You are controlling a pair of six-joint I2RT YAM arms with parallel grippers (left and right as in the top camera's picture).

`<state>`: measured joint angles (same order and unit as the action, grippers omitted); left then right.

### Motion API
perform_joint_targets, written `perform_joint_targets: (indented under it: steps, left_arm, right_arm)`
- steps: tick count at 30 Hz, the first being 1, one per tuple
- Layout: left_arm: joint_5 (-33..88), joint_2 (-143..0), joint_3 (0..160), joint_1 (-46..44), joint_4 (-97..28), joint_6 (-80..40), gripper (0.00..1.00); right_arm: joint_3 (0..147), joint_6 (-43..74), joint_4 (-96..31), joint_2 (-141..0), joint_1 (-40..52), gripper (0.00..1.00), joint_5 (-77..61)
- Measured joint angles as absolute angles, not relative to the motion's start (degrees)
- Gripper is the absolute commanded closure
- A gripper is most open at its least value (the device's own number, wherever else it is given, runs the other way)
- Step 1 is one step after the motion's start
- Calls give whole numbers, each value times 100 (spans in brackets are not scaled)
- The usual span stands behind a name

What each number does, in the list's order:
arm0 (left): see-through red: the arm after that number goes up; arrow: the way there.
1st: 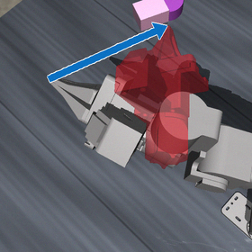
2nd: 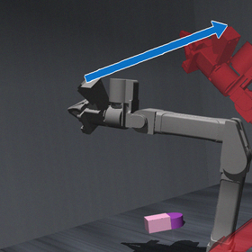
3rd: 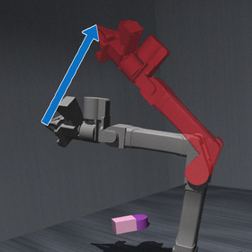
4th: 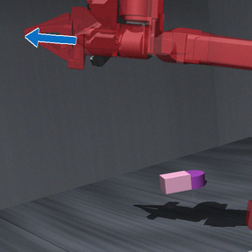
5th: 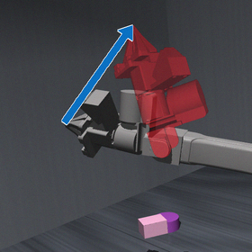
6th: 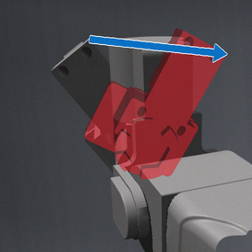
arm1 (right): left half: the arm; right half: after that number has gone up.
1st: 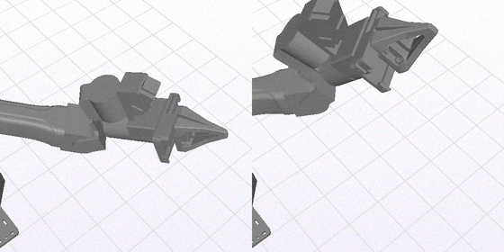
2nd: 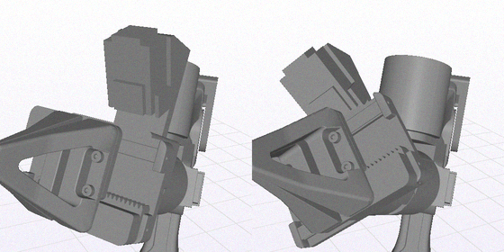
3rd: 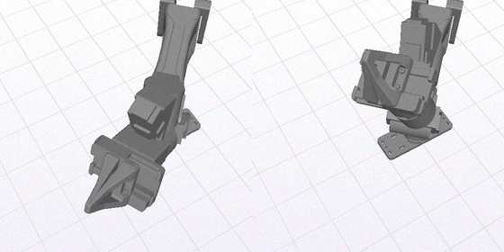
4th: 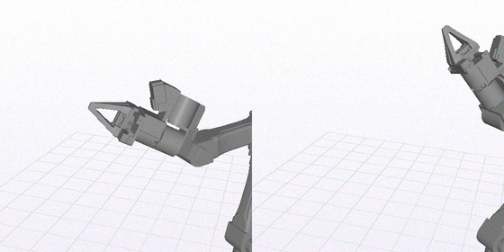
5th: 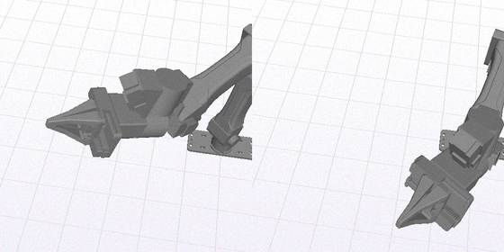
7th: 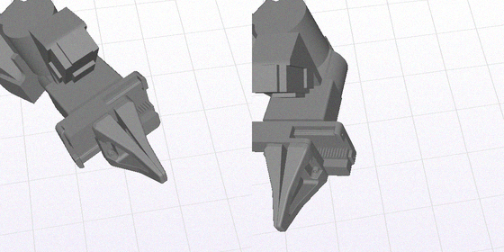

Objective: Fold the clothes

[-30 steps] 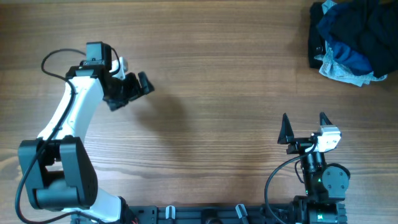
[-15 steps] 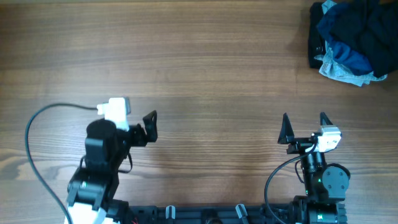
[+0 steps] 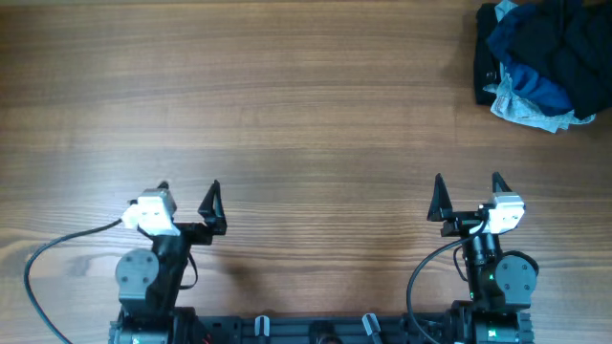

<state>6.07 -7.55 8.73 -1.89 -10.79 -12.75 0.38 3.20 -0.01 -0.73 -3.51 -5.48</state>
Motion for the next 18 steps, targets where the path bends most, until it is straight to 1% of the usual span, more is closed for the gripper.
perform_joint_targets:
  steps: [5,13,16,18]
  left_arm:
    - [650,-106,735,-56,-993,-1275,0]
    - [672,-78,519,-56,-620,-1275,0]
    - [666,-78,497,-56,-285,-1273,0]
    - [655,-73,290,-56,351,-1273,0]
  right_arm:
    - [38,320,-1,-73,-351,0,-548]
    - [38,320,-1,-73,-351,0,-548]
    - [38,320,-1,-73,-351,0,-548]
    - [38,320,-1,-73,-351,0,-548]
